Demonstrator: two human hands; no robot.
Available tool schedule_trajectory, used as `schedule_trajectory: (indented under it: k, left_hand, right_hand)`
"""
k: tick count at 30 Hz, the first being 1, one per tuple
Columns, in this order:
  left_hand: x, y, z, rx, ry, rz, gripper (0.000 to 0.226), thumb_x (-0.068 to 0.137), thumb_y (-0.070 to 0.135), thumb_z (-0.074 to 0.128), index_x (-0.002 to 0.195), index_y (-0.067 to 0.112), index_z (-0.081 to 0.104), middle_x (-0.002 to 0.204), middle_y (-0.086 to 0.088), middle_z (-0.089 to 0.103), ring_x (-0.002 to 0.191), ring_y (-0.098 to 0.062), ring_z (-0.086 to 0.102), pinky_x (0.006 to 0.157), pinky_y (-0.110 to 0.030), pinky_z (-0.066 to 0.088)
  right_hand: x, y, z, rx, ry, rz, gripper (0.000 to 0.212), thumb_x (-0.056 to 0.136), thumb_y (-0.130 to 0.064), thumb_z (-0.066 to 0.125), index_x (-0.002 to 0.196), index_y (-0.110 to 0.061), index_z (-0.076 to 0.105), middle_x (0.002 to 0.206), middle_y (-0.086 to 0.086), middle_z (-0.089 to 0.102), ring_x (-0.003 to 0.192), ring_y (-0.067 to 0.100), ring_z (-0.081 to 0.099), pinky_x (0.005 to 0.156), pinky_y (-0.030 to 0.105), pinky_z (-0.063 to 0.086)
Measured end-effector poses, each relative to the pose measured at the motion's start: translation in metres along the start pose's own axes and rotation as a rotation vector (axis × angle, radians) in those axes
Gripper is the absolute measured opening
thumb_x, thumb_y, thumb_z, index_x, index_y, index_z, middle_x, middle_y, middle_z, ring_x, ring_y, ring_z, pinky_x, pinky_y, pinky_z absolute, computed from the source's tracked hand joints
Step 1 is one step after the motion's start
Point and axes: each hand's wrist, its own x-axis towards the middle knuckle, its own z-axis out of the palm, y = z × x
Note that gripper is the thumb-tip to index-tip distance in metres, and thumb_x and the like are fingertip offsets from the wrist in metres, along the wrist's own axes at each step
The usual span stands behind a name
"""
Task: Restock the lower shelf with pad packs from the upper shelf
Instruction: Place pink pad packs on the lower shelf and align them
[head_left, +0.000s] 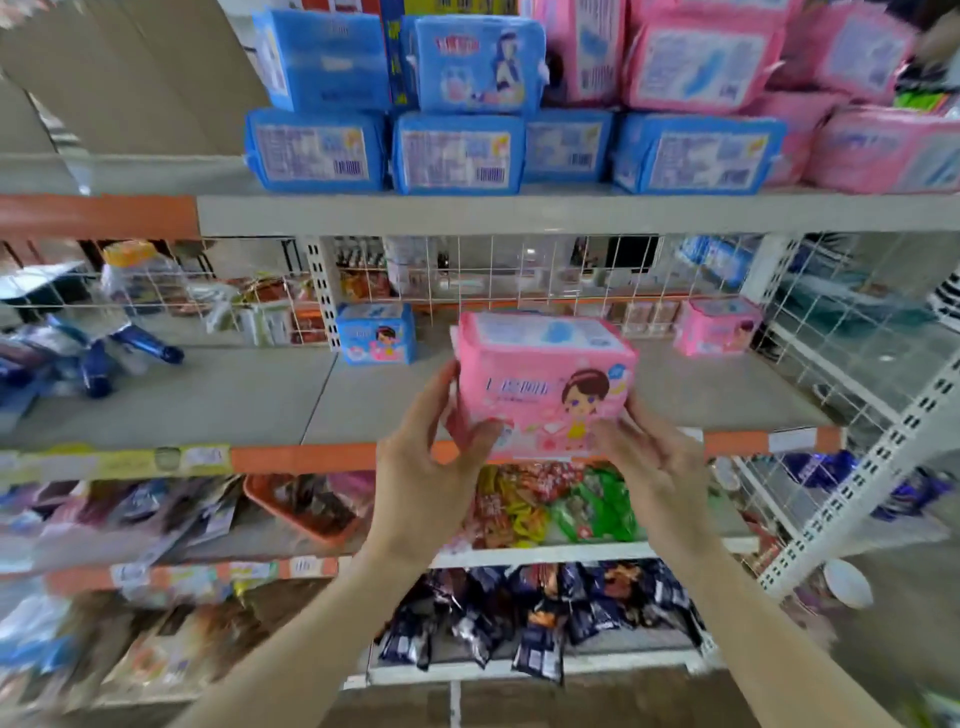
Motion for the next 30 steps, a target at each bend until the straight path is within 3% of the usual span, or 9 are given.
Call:
schedule_trajectory:
  k: [3,5,9,12,17,21,24,27,30]
  left_hand:
    - [-0.027,-0.021,0.025,0.103,-0.025,-0.033,0.062,0.091,0.015,0.071,0.147,0.027,0.048,0.075,0.021,0.067,0.065,0.007,0.05,0.068,-0.009,0.04]
    - [-0.042,-0.03,0.044,0.113,-0.028,-0.08,0.06,0.093,0.015,0.069,0.148,0.023,0.048,0.076,0.011,0.069,0.067,0.002,0.048,0.071,-0.014,0.041]
    - [-0.061,-0.026,0.088,0.099,-0.027,-0.144,0.054,0.094,0.012,0.067,0.145,0.017,0.052,0.067,0.022,0.06,0.066,0.003,0.044,0.07,-0.009,0.034]
    - [-0.069,-0.016,0.123,0.066,-0.054,-0.154,0.047,0.094,0.012,0.065,0.14,0.009,0.056,0.06,0.017,0.052,0.062,0.008,0.043,0.071,-0.003,0.034]
    - [-0.074,-0.008,0.177,0.078,-0.061,-0.174,0.046,0.092,0.017,0.068,0.137,0.012,0.06,0.084,0.028,0.07,0.073,0.007,0.055,0.074,-0.008,0.04]
    - [-0.075,0.001,0.2,0.047,-0.07,-0.208,0.05,0.093,0.015,0.068,0.142,0.016,0.056,0.104,0.019,0.075,0.096,-0.003,0.068,0.091,-0.015,0.05]
    - [-0.073,0.004,0.203,0.038,-0.043,-0.246,0.052,0.092,0.016,0.07,0.142,0.015,0.056,0.107,0.017,0.075,0.103,-0.008,0.07,0.096,-0.023,0.053]
    - [-0.066,0.005,0.193,0.041,-0.025,-0.302,0.052,0.09,0.022,0.073,0.14,0.021,0.058,0.1,0.01,0.077,0.087,-0.01,0.066,0.092,-0.037,0.057]
    - [-0.05,0.005,0.168,0.091,0.027,-0.354,0.036,0.084,0.032,0.079,0.117,0.044,0.069,0.092,0.0,0.077,0.077,-0.026,0.069,0.085,-0.042,0.059]
  right_hand:
    - [-0.011,0.018,-0.016,-0.039,0.017,0.046,0.038,0.093,-0.014,0.057,0.132,-0.018,0.057,0.084,-0.026,0.073,0.082,-0.007,0.069,0.073,0.015,0.056]
    - [-0.019,0.029,-0.03,-0.045,-0.001,0.089,0.038,0.096,-0.008,0.054,0.134,-0.008,0.056,0.071,-0.026,0.07,0.068,-0.011,0.064,0.062,0.006,0.047]
    - [-0.029,0.039,-0.072,-0.02,0.036,0.175,0.033,0.097,-0.008,0.057,0.124,-0.026,0.061,0.101,-0.022,0.074,0.091,-0.008,0.066,0.076,0.008,0.048]
    - [-0.032,0.04,-0.11,-0.045,0.063,0.181,0.04,0.094,-0.016,0.06,0.133,-0.014,0.059,0.112,-0.017,0.072,0.098,-0.006,0.067,0.08,0.009,0.049]
    - [-0.03,0.044,-0.167,-0.054,0.06,0.19,0.046,0.091,-0.022,0.06,0.136,-0.019,0.056,0.108,-0.027,0.071,0.103,-0.003,0.067,0.083,0.011,0.051]
    - [-0.025,0.047,-0.194,-0.039,0.036,0.21,0.044,0.087,-0.025,0.062,0.13,-0.029,0.056,0.108,-0.028,0.07,0.098,-0.006,0.067,0.079,0.009,0.05]
    - [-0.019,0.053,-0.199,-0.052,0.024,0.229,0.055,0.086,-0.03,0.064,0.138,-0.014,0.057,0.107,-0.026,0.072,0.097,0.008,0.071,0.079,0.014,0.051]
    - [-0.009,0.052,-0.189,-0.106,0.003,0.213,0.056,0.089,-0.041,0.064,0.138,-0.015,0.058,0.096,-0.021,0.075,0.095,0.053,0.058,0.072,0.037,0.047]
    - [0.013,0.046,-0.165,-0.25,-0.085,0.179,0.046,0.094,-0.043,0.061,0.133,-0.019,0.061,0.072,-0.02,0.072,0.062,0.039,0.064,0.054,0.034,0.051]
